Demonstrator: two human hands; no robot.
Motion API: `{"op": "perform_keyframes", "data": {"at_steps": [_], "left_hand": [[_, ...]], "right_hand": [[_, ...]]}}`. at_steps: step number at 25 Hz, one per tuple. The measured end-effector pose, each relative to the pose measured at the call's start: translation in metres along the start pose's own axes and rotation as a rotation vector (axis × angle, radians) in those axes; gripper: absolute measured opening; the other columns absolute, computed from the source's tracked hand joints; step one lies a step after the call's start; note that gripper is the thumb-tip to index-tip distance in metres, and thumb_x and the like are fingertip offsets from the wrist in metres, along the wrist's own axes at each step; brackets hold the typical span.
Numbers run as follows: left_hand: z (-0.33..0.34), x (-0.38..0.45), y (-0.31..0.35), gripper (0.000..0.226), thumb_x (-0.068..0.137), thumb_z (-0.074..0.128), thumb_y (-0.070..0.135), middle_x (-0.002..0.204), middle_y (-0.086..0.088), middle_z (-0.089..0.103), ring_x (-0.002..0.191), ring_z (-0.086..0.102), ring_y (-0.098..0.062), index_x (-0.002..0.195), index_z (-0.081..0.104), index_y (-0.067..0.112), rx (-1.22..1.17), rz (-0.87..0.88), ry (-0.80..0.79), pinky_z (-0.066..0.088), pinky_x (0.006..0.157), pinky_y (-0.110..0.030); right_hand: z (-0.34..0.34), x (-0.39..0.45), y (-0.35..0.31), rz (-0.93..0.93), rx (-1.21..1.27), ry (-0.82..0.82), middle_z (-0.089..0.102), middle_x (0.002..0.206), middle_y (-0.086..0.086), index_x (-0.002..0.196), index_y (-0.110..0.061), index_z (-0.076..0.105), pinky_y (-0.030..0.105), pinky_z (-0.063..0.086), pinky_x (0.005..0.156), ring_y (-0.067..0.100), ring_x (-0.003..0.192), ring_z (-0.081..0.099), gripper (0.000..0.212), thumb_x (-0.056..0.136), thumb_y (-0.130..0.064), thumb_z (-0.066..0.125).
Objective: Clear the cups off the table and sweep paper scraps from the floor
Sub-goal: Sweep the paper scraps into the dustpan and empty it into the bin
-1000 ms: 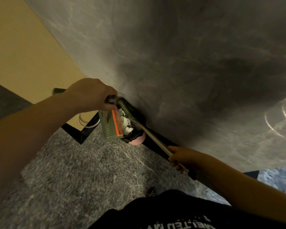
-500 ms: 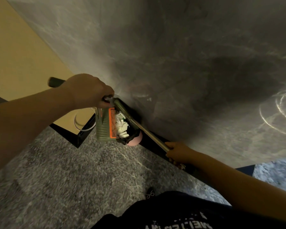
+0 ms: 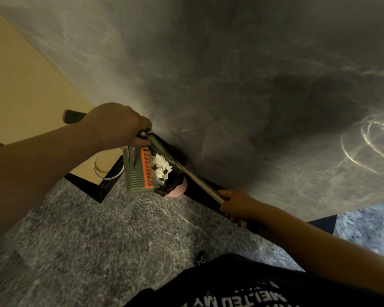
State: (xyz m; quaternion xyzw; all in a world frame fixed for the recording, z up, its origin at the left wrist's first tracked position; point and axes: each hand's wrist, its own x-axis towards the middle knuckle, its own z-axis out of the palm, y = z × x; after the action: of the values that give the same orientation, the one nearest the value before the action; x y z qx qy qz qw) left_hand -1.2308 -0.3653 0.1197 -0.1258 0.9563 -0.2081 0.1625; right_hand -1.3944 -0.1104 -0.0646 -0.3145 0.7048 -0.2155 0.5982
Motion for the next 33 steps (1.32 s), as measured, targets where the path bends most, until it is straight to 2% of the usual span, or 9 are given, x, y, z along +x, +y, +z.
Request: {"op": "perform_keyframes", "data": {"at_steps": [5, 9, 13, 15, 20, 22, 26, 29, 33], "left_hand": [[-0.012, 0.0, -0.007, 0.043, 0.083, 0.055, 0.06, 0.078, 0.005, 0.069, 0.063, 0.061, -0.019, 0.106, 0.066, 0.025, -0.002, -0.019, 0.022, 0.04, 0.05, -0.024], [-0.006, 0.005, 0.02, 0.036, 0.087, 0.052, 0.058, 0.08, 0.007, 0.067, 0.067, 0.062, -0.015, 0.104, 0.063, 0.028, 0.061, 0.024, -0.107, 0.041, 0.052, -0.024], [-0.021, 0.005, 0.004, 0.044, 0.082, 0.048, 0.062, 0.073, 0.006, 0.065, 0.057, 0.053, -0.014, 0.1, 0.066, 0.026, 0.012, -0.025, 0.017, 0.036, 0.05, -0.024], [-0.019, 0.008, 0.022, 0.035, 0.086, 0.055, 0.057, 0.075, 0.005, 0.064, 0.061, 0.054, -0.016, 0.1, 0.064, 0.026, 0.024, 0.004, -0.034, 0.037, 0.052, -0.025], [-0.026, 0.016, 0.023, 0.032, 0.087, 0.056, 0.054, 0.072, 0.005, 0.057, 0.062, 0.053, -0.018, 0.1, 0.062, 0.025, 0.017, -0.021, -0.066, 0.04, 0.054, -0.027], [-0.024, 0.018, 0.03, 0.032, 0.087, 0.056, 0.054, 0.066, 0.007, 0.048, 0.06, 0.049, -0.017, 0.099, 0.062, 0.025, 0.028, -0.009, -0.062, 0.037, 0.053, -0.026], [-0.021, 0.017, 0.036, 0.03, 0.089, 0.055, 0.054, 0.074, 0.007, 0.059, 0.063, 0.055, -0.016, 0.099, 0.061, 0.027, 0.047, 0.046, -0.117, 0.042, 0.054, -0.026], [-0.026, 0.026, 0.038, 0.028, 0.087, 0.058, 0.052, 0.068, 0.008, 0.051, 0.061, 0.05, -0.017, 0.096, 0.061, 0.026, 0.03, 0.047, -0.083, 0.039, 0.055, -0.027], [-0.025, 0.035, 0.051, 0.028, 0.089, 0.055, 0.053, 0.068, 0.009, 0.046, 0.063, 0.051, -0.016, 0.096, 0.059, 0.026, 0.057, 0.113, -0.162, 0.041, 0.056, -0.027]], "right_hand": [[-0.001, 0.003, 0.003, -0.022, -0.021, 0.004, 0.052, 0.073, 0.007, 0.134, -0.005, 0.048, 0.013, 0.038, 0.035, 0.014, 0.054, 0.05, 0.043, 0.091, -0.004, 0.049], [0.004, 0.003, 0.006, -0.012, -0.012, -0.003, 0.05, 0.071, 0.008, 0.132, -0.005, 0.048, 0.016, 0.041, 0.039, 0.017, 0.056, 0.048, 0.043, 0.088, -0.003, 0.048], [0.003, 0.004, 0.008, -0.015, -0.004, -0.003, 0.05, 0.071, 0.008, 0.131, -0.005, 0.05, 0.021, 0.043, 0.042, 0.017, 0.055, 0.049, 0.044, 0.087, -0.004, 0.049], [0.005, 0.004, 0.007, -0.006, -0.006, -0.003, 0.05, 0.072, 0.009, 0.133, -0.005, 0.048, 0.022, 0.043, 0.042, 0.018, 0.055, 0.05, 0.045, 0.088, -0.004, 0.048], [0.003, 0.005, 0.005, -0.028, -0.044, -0.003, 0.05, 0.072, 0.009, 0.132, -0.001, 0.047, 0.015, 0.039, 0.036, 0.017, 0.054, 0.049, 0.043, 0.089, -0.003, 0.047], [0.007, 0.005, 0.003, -0.031, -0.048, 0.003, 0.05, 0.071, 0.008, 0.128, -0.002, 0.051, 0.016, 0.04, 0.037, 0.016, 0.053, 0.049, 0.039, 0.089, -0.003, 0.046], [0.013, 0.006, 0.003, -0.05, -0.032, 0.0, 0.048, 0.07, 0.009, 0.122, 0.0, 0.055, 0.022, 0.044, 0.042, 0.016, 0.053, 0.047, 0.036, 0.087, -0.001, 0.044], [0.013, 0.008, 0.004, -0.048, -0.022, 0.0, 0.052, 0.079, 0.013, 0.127, 0.0, 0.052, 0.021, 0.045, 0.044, 0.016, 0.055, 0.049, 0.04, 0.088, -0.002, 0.044], [0.014, 0.006, 0.007, -0.047, 0.009, -0.001, 0.052, 0.073, 0.011, 0.128, -0.002, 0.052, 0.013, 0.038, 0.034, 0.014, 0.048, 0.048, 0.04, 0.089, -0.004, 0.044]]}}
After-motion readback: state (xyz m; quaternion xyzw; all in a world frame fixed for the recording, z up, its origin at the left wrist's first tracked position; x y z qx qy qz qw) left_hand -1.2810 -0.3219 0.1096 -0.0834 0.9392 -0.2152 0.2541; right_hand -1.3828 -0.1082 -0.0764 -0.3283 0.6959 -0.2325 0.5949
